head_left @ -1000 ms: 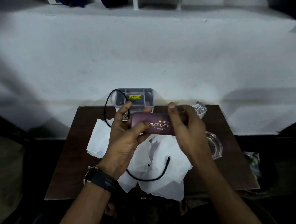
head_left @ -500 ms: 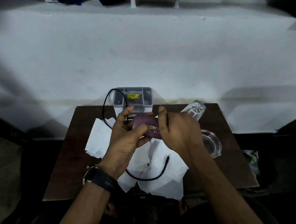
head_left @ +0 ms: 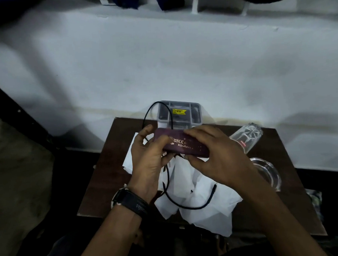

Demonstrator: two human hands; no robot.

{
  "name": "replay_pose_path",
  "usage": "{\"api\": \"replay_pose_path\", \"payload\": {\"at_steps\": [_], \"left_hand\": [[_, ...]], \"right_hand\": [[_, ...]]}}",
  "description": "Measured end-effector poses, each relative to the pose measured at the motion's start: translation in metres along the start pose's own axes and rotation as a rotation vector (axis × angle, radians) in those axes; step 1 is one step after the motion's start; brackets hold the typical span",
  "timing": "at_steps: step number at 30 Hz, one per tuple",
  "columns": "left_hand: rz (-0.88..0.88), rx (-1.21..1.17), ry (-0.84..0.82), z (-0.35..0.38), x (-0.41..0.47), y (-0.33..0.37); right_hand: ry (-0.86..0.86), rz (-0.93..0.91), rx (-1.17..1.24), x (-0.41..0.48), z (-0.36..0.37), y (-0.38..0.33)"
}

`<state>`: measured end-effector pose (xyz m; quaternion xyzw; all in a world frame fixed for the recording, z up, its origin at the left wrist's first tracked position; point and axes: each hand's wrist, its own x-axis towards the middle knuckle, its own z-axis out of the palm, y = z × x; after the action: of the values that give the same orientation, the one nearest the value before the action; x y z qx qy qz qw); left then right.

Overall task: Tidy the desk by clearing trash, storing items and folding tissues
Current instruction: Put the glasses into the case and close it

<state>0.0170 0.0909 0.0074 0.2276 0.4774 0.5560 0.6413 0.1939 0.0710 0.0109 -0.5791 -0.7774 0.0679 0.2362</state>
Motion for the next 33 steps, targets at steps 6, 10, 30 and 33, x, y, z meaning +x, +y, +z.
{"api": "replay_pose_path", "payload": {"at_steps": [6,10,30,33], "left_hand": [[-0.057,-0.102,0.027,-0.019,0.006,0.017],[-0.012,-0.146,0.093,-0.026,0.007,0.025],[-0.080,-0.053,0.345,-0.030,0.014,0.021],[-0.096,-0.048,0.336,-0.028,0.012,0.019]], "right_hand": [[-0.079,0.034,0.105,0.039,0.008,-0.018],[-0.097,0.027,0.163,0.068,0.022,-0.042],[-0.450,-0.088,-0.068,0.212,0.131,-0.063],[-0.434,-0.102,-0.036,0.217,0.130,-0.068]]}}
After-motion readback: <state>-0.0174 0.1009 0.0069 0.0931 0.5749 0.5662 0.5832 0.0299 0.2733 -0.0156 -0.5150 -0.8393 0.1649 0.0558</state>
